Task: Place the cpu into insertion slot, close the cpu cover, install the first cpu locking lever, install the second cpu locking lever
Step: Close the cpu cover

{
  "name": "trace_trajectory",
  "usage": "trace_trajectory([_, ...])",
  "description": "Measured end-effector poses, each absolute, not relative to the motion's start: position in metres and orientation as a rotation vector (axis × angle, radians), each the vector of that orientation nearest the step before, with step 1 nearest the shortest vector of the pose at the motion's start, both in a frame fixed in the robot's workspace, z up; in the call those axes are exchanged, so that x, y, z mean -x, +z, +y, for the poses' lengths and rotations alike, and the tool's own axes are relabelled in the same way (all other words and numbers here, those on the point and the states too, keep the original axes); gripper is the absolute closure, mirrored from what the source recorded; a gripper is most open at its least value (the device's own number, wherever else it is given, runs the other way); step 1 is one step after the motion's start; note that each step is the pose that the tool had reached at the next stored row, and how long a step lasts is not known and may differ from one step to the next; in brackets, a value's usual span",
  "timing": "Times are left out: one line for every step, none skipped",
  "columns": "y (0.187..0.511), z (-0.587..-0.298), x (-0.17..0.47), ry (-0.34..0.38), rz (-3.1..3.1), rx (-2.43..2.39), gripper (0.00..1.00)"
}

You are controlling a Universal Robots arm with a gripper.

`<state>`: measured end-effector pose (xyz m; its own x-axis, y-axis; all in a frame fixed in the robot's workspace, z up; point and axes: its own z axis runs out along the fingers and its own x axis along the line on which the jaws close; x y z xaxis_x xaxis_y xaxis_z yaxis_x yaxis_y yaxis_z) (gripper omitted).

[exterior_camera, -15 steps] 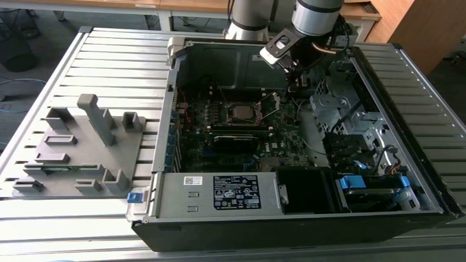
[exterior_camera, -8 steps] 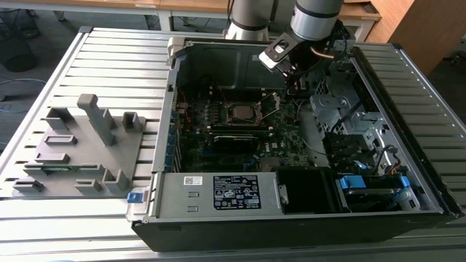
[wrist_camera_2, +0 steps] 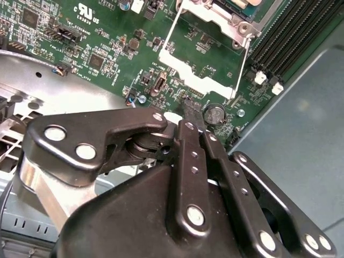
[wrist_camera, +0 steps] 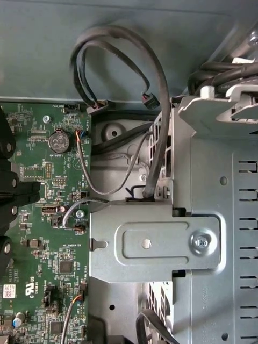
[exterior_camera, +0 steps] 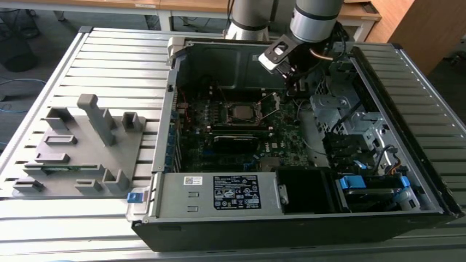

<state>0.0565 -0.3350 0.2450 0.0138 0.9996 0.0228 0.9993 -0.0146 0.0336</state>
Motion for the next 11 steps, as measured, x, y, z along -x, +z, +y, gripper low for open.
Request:
trace_trajectory([0.2439, -0.335, -0.0566, 0.062, 2.199, -2.231, 0.89])
trace_trajectory([0.2431, -0.335, -0.0565, 0.061, 2.199, -2.23, 0.89])
trace_trajectory([0.2424, -0.335, -0.0565, 0.061, 2.199, -2.23, 0.89])
trace_trajectory([0.2416, -0.335, -0.0565, 0.06, 2.198, -2.23, 0.89])
trace_trajectory([0.2406, -0.335, -0.0565, 0.059, 2.198, -2.23, 0.89])
trace_trajectory([0.24, -0.335, -0.0565, 0.059, 2.198, -2.229, 0.89])
trace_trajectory([0.2401, -0.3351, -0.0565, 0.058, 2.198, -2.229, 0.89])
trace_trajectory([0.2401, -0.3351, -0.0565, 0.058, 2.198, -2.229, 0.89])
trace_trajectory([0.2401, -0.3351, -0.0565, 0.058, 2.198, -2.229, 0.89])
trace_trajectory([0.2401, -0.3351, -0.0565, 0.058, 2.198, -2.229, 0.89])
trace_trajectory([0.24, -0.335, -0.0565, 0.058, 2.198, -2.229, 0.89])
